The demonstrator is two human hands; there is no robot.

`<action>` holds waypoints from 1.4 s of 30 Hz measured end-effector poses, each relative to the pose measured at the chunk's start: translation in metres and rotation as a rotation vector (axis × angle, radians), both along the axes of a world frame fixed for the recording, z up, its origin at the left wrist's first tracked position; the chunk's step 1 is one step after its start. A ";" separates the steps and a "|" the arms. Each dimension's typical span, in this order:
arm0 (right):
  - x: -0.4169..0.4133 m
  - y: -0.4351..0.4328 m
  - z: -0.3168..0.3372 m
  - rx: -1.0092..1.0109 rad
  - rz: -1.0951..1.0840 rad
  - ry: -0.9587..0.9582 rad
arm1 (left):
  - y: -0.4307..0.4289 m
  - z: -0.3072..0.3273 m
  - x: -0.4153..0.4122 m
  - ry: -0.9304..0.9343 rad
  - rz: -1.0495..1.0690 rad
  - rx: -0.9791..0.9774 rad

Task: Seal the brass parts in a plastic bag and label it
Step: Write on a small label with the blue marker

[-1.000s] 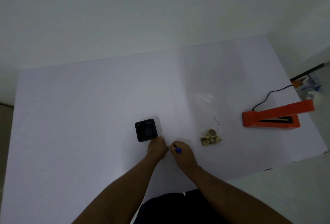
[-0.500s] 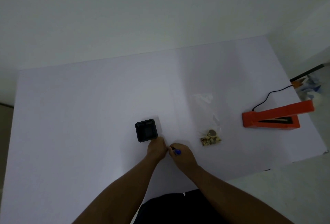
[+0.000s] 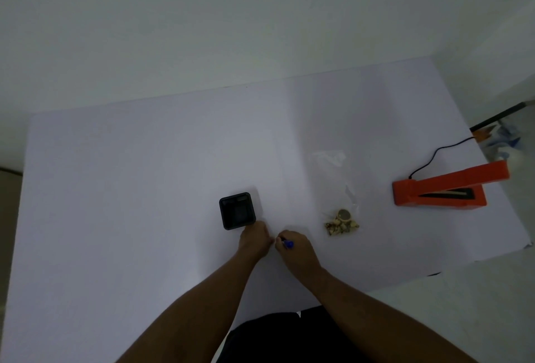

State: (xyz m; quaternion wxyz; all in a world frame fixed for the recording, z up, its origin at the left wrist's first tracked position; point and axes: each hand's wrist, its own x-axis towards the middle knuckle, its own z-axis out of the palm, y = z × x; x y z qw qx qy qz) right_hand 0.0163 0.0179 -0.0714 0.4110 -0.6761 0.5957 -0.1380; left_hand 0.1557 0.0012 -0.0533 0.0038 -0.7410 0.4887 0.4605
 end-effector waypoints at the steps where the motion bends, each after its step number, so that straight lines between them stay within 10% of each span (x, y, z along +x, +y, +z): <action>1: 0.000 0.000 0.001 0.002 -0.004 0.001 | 0.000 0.000 0.000 0.002 0.000 -0.002; 27: 0.011 0.000 0.015 -0.005 0.002 -0.159 | 0.002 0.001 0.003 -0.042 -0.109 0.004; 42: 0.003 -0.002 0.025 0.039 -0.013 -0.168 | 0.070 0.003 0.050 -0.160 -0.033 -0.409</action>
